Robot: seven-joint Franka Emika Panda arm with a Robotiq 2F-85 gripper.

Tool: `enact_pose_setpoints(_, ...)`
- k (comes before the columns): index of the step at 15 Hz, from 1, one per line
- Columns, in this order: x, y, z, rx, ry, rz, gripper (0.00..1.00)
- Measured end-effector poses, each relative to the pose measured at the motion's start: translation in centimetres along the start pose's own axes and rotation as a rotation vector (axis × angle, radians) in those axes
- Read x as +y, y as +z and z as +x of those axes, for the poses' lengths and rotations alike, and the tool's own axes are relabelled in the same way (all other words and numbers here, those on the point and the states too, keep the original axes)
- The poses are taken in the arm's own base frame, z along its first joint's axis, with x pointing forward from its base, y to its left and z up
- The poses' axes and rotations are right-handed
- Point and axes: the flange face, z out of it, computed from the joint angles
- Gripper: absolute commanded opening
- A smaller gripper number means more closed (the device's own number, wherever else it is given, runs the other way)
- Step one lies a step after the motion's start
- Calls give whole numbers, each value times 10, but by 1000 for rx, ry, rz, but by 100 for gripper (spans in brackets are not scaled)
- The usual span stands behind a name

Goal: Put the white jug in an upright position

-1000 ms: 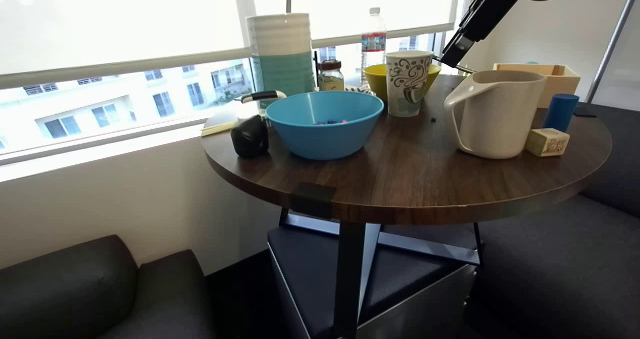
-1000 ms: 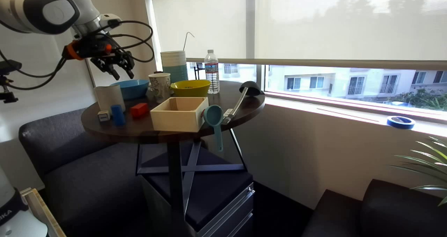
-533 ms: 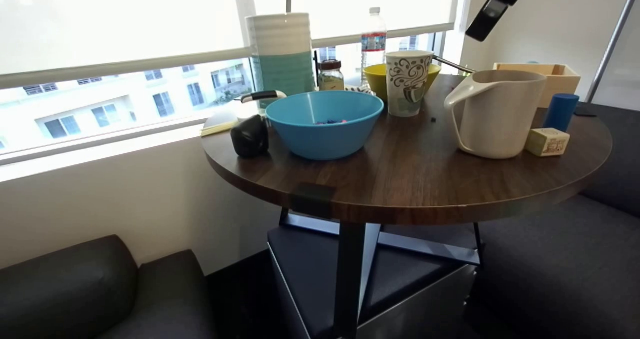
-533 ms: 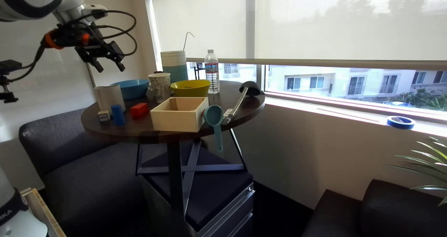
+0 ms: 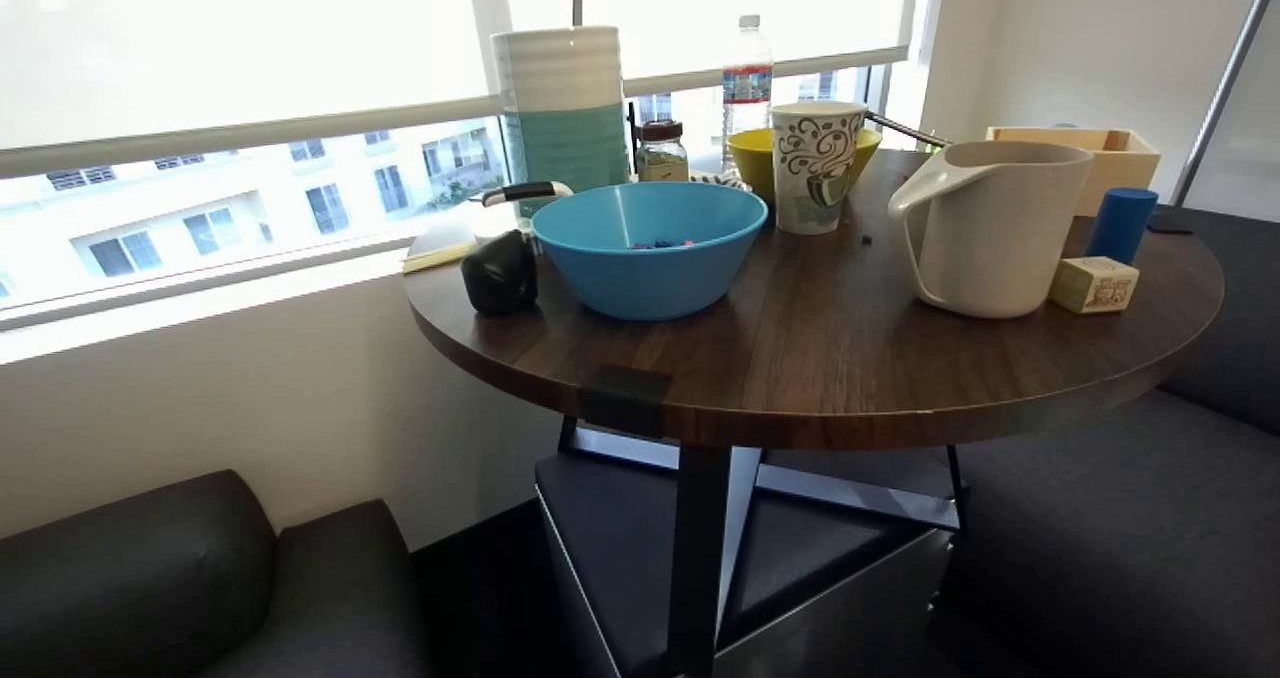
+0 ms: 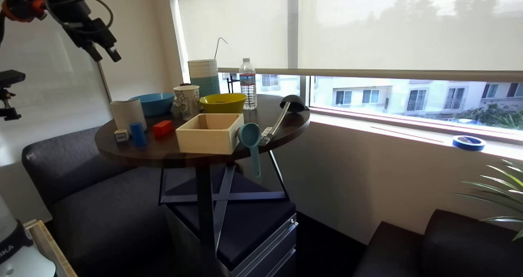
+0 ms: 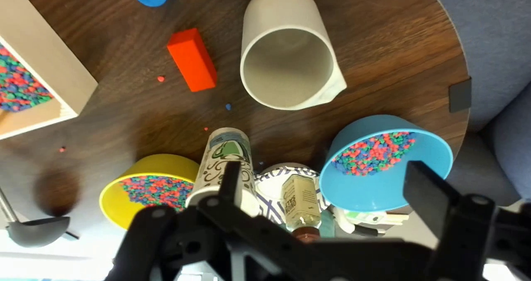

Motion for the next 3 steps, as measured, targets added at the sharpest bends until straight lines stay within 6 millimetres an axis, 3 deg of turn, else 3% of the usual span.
enact_pose_setpoints(3,4,-3,0,-8,46,-22,100)
